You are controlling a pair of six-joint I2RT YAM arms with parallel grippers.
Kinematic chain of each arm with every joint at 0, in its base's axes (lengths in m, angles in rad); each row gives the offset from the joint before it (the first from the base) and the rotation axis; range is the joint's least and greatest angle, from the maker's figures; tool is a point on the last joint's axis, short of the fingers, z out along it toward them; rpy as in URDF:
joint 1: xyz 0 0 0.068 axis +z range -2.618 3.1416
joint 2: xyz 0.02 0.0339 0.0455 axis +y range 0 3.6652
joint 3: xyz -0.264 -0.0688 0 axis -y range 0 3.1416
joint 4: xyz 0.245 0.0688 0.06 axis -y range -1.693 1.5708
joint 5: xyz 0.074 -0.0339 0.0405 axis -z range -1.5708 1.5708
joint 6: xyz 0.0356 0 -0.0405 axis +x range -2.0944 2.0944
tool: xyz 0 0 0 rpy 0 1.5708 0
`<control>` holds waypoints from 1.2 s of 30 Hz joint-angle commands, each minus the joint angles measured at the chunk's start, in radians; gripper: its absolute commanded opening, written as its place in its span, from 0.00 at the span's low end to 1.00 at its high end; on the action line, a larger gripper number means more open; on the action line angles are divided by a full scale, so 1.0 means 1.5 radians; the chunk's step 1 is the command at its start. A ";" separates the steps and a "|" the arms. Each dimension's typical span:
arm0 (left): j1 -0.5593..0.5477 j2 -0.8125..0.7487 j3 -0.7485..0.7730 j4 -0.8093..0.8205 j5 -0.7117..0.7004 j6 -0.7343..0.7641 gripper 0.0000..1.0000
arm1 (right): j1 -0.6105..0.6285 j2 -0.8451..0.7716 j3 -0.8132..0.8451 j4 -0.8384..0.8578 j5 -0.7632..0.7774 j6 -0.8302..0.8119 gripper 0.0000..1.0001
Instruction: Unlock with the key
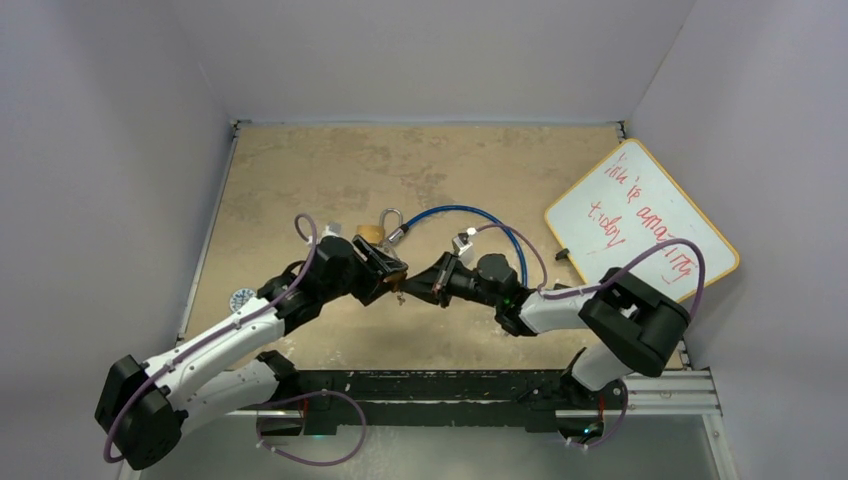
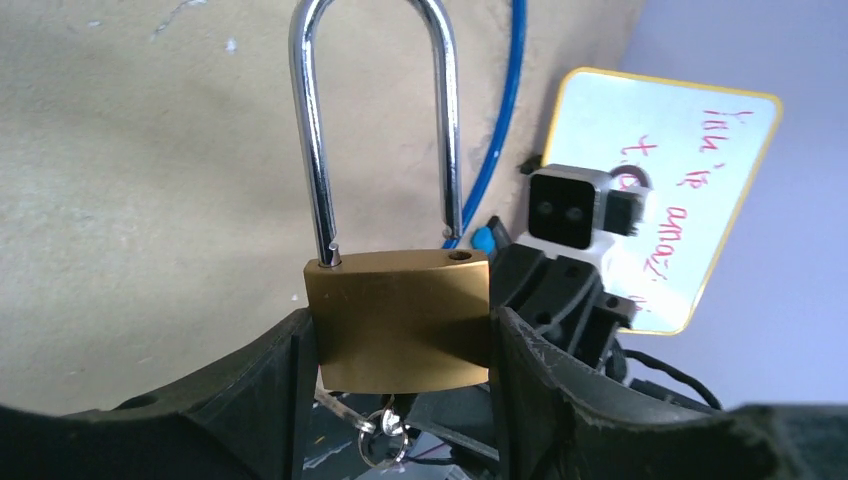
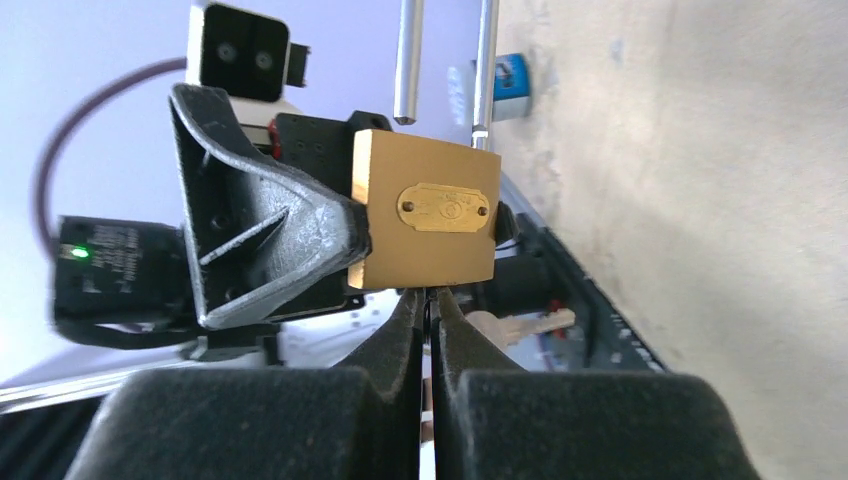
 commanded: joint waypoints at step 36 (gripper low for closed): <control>-0.006 0.064 0.097 -0.328 -0.379 0.260 0.00 | 0.004 -0.373 0.026 -0.640 0.286 -0.335 0.74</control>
